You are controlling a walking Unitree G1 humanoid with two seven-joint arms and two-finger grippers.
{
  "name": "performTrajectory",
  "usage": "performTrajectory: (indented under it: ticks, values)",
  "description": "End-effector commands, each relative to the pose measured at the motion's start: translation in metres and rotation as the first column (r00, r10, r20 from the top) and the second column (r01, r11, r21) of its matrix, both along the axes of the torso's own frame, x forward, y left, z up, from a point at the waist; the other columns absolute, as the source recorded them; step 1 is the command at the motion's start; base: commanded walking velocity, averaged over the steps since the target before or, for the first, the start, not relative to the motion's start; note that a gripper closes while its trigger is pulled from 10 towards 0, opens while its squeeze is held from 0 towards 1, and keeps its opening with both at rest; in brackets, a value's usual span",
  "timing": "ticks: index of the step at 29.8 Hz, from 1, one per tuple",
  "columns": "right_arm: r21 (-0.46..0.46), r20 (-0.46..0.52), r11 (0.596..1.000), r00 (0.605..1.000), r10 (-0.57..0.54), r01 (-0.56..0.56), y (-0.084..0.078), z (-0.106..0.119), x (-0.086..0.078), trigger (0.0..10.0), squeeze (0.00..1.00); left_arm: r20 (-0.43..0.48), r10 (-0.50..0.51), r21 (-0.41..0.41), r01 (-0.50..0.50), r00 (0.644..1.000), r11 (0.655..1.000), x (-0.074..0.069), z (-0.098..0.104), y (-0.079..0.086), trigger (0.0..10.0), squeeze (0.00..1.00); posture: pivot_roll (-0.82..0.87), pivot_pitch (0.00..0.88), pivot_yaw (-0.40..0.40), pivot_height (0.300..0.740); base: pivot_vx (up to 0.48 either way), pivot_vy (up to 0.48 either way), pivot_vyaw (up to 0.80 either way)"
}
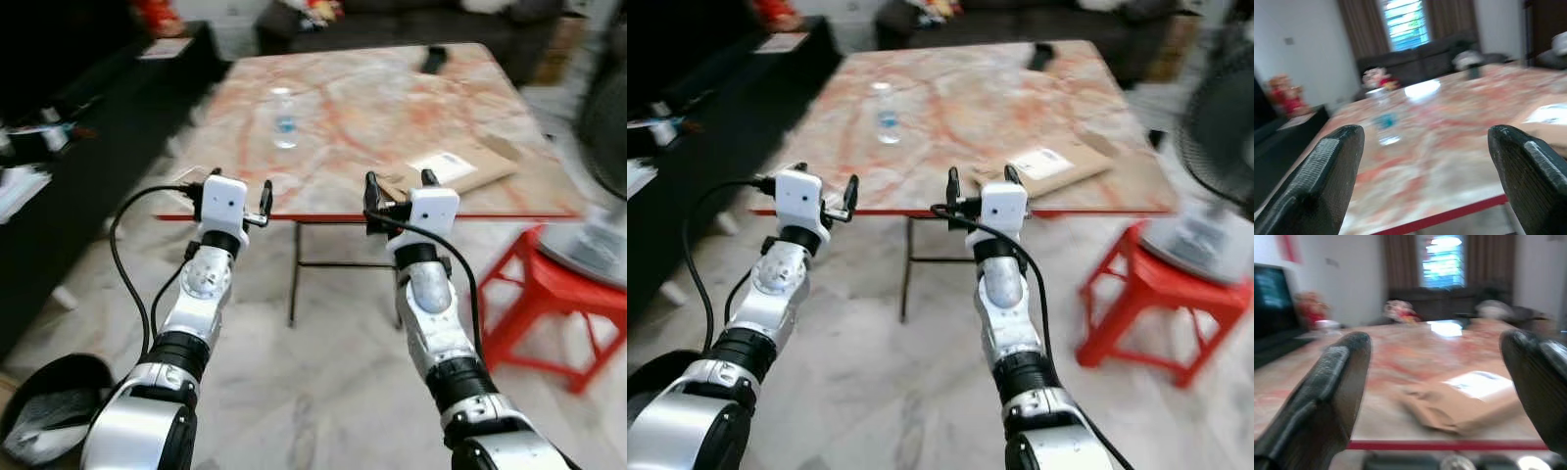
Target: Picking trash to rubbish bin
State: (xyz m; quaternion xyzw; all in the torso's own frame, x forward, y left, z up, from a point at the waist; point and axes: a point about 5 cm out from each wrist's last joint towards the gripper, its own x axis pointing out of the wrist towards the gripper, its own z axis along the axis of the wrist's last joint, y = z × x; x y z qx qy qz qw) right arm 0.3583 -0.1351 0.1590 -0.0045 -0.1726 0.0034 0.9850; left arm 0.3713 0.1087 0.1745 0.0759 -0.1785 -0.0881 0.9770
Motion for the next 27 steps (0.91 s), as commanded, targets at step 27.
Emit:
performTrajectory:
  ticks: [27]
  values:
    - [0.0,0.056,0.994,0.993,0.105,-0.105,0.029,0.01,-0.004,10.0,0.0,0.014,0.123,-0.007,-0.123,0.992,0.992,0.004,0.008,0.02,10.0,0.0,-0.09,0.0,0.099,0.74,0.055,0.0,0.15]
